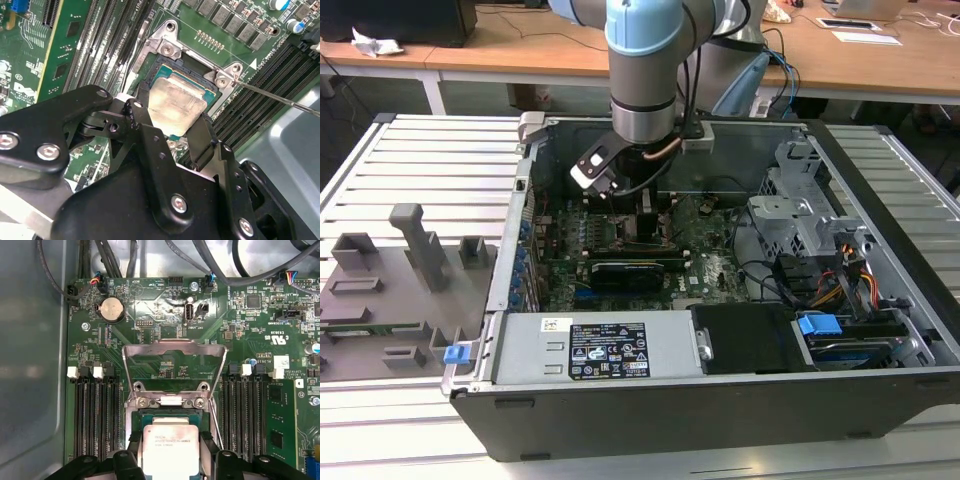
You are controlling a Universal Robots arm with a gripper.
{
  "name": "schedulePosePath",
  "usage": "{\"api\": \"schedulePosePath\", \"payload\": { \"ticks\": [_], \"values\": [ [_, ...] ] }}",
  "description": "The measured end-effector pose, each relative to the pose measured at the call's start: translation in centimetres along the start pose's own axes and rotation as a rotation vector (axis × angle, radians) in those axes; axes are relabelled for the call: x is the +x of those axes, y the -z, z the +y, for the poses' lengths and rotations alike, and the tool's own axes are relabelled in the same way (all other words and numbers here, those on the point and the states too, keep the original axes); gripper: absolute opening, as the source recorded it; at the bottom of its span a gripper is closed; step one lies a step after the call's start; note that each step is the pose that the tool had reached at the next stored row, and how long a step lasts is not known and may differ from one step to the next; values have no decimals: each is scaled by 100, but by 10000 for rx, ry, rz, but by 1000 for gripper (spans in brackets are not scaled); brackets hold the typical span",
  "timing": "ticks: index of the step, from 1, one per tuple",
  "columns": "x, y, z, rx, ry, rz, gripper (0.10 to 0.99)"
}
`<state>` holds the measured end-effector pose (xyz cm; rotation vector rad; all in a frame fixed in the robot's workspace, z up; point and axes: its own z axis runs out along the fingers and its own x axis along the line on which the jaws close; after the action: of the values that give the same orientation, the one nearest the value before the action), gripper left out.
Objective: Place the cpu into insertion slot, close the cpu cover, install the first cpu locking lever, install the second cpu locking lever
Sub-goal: 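Place the cpu into insertion slot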
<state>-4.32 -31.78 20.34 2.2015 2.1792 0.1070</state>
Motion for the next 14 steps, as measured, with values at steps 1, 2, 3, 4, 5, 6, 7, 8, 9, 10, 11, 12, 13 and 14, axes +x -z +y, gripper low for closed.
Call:
{"api": "schedulePosePath", "payload": {
  "ticks": [1,2,3,4,5,6,7,8,9,10,11,12,13,14],
  "values": [
    [0,-4,0,0,-2,0,541],
    [0,-8,-1,0,-3,0,541],
    [0,-13,-1,0,-5,1,541],
    [0,-18,-2,0,-5,0,541],
    [0,-22,-2,0,-6,0,541],
    [1,-28,-3,0,-7,0,541],
    [1,-31,-3,1,-6,-1,541],
    [0,-31,-3,1,-6,-3,541],
    [0,-31,-3,2,-6,-3,541],
    [1,-33,-3,1,-6,-1,541],
    [1,-33,-3,0,-6,-1,541],
    [1,-33,-3,0,-6,-1,541],
    [1,-34,-3,0,-6,-1,541],
    [1,-34,-3,0,-7,-1,541]
  ]
}}
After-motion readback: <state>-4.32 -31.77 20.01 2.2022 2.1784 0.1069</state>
